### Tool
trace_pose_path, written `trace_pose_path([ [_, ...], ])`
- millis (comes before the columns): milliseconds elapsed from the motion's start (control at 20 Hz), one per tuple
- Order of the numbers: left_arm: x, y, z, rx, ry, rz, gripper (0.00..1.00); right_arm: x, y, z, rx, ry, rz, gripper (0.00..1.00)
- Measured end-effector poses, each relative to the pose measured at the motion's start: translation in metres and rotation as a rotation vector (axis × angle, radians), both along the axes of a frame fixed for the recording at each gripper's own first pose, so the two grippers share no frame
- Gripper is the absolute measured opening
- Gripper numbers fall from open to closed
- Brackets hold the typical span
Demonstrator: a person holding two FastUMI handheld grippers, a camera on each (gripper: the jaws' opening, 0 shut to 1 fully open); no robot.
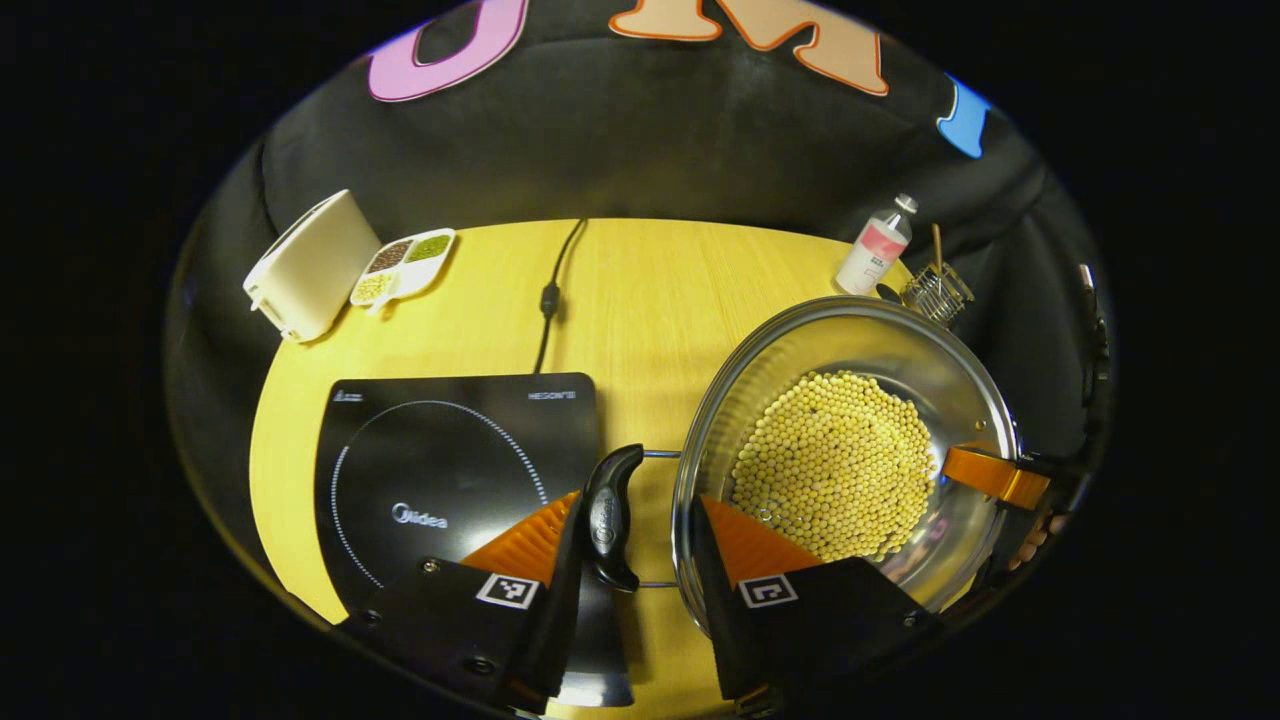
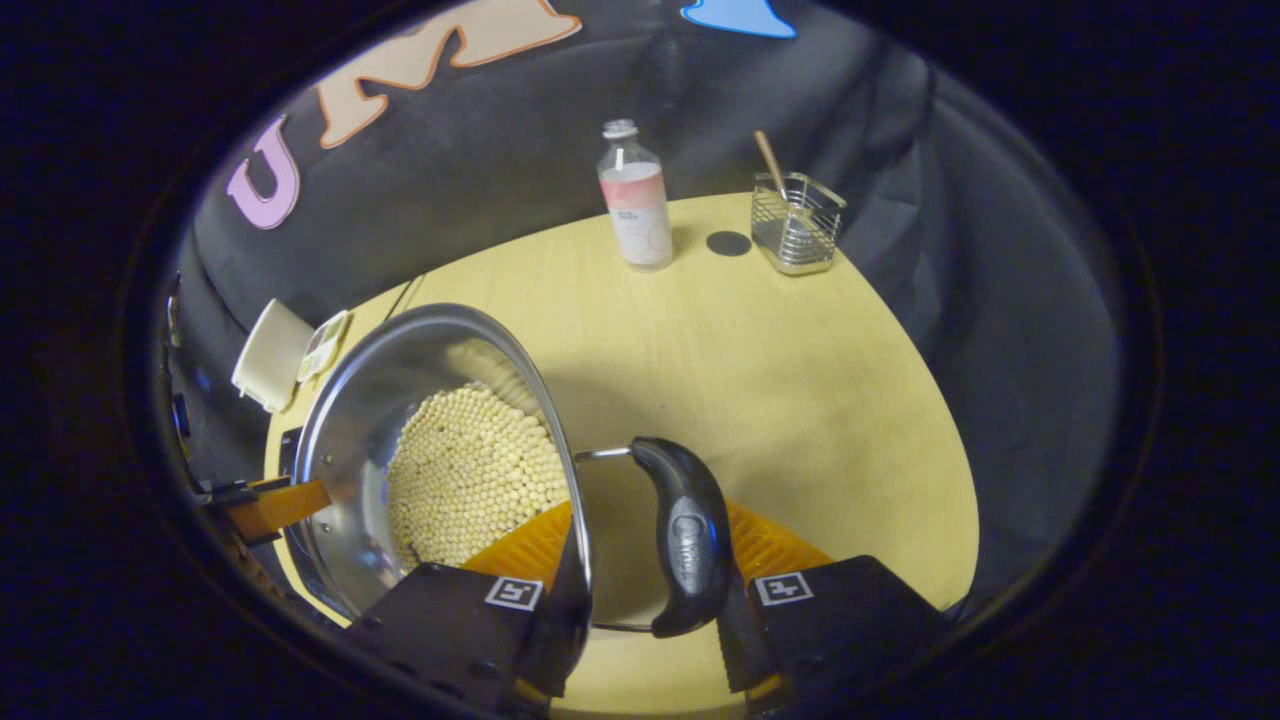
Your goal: First push the handle of the pot to place it horizontally, then grasp the pot with both hands and set it on the induction cooktop.
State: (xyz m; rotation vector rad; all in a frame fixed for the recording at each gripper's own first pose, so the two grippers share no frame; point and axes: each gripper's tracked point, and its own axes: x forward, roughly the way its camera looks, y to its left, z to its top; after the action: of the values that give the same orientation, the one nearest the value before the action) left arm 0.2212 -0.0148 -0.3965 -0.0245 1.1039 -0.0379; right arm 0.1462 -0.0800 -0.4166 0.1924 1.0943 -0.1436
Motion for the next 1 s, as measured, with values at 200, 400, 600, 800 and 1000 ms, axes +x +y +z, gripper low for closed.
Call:
trace_pose_path([
  [200,-0.022,0.034,0.019,0.001,0.009,0.043,0.60,-0.015,0.040,0.026,0.022,-0.003,0.022,0.55],
  [400,-0.040,0.069,0.039,0.013,0.002,0.061,0.58,-0.023,0.078,0.041,0.041,-0.007,0.039,0.55],
  [600,-0.054,0.104,0.058,0.032,-0.015,0.072,0.58,-0.031,0.117,0.053,0.054,-0.015,0.056,0.55],
  [800,-0.065,0.137,0.073,0.062,-0.026,0.101,0.60,-0.033,0.153,0.061,0.068,-0.027,0.095,0.55],
  [1000,-0.078,0.169,0.089,0.107,-0.030,0.150,0.59,-0.030,0.188,0.062,0.112,-0.034,0.129,0.55],
])
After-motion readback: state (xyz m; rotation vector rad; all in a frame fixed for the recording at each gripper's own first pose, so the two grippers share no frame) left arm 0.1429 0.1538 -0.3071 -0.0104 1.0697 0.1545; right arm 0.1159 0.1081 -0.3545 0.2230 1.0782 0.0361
